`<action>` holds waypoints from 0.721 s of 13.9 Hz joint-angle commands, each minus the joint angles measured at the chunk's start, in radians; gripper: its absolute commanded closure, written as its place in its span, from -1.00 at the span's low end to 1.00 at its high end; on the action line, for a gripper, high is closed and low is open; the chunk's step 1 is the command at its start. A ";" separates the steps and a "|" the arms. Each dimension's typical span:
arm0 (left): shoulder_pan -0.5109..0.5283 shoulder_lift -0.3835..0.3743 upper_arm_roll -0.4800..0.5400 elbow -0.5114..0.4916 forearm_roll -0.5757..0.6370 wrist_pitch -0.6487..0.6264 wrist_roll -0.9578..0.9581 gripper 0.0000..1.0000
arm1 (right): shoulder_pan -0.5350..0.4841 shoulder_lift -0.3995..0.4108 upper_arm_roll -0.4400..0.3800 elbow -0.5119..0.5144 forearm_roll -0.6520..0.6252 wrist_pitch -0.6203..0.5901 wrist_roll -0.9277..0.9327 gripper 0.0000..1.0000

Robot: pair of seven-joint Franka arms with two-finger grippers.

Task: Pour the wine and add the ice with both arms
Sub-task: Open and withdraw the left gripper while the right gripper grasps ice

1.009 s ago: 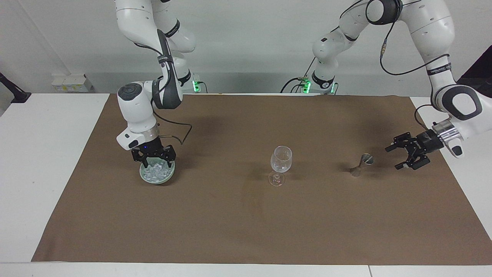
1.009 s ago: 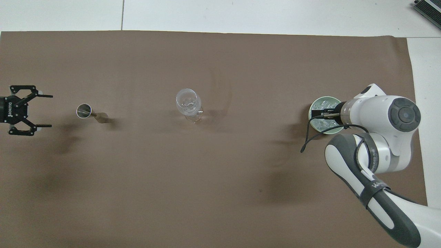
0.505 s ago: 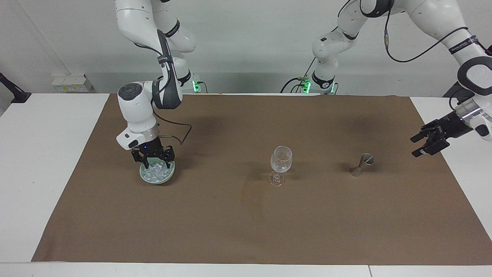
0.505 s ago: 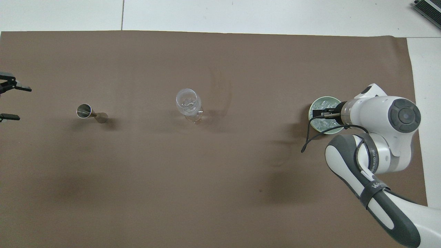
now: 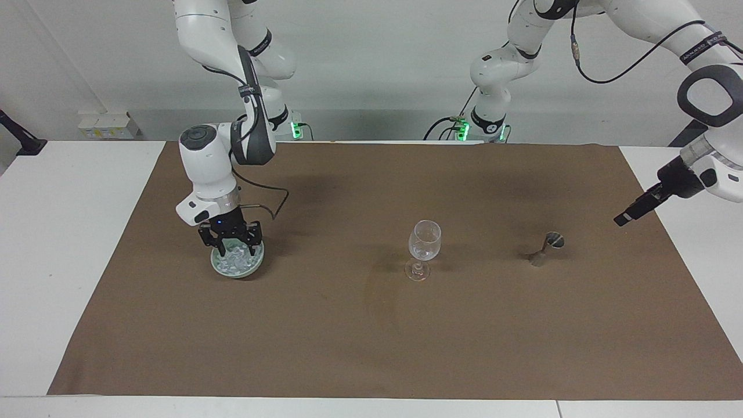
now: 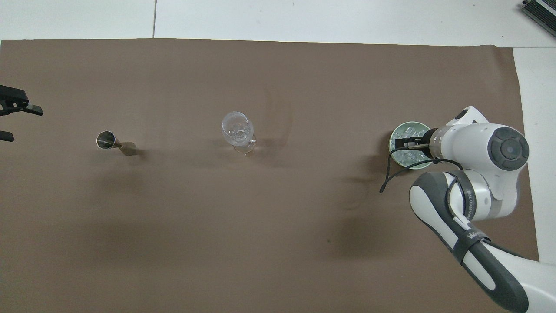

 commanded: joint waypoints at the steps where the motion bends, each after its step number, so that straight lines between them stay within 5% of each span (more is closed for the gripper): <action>1: -0.059 -0.055 0.012 0.002 0.060 -0.033 0.082 -1.00 | -0.012 -0.017 0.005 -0.032 -0.023 0.027 0.025 -0.57; 5: -0.174 -0.119 0.023 -0.018 0.142 -0.059 0.149 -1.00 | -0.015 -0.016 0.005 -0.031 -0.023 0.036 0.020 -0.28; 10: -0.317 -0.209 0.078 -0.062 0.205 -0.125 0.156 -1.00 | -0.033 -0.014 0.007 -0.026 -0.037 0.035 0.020 0.51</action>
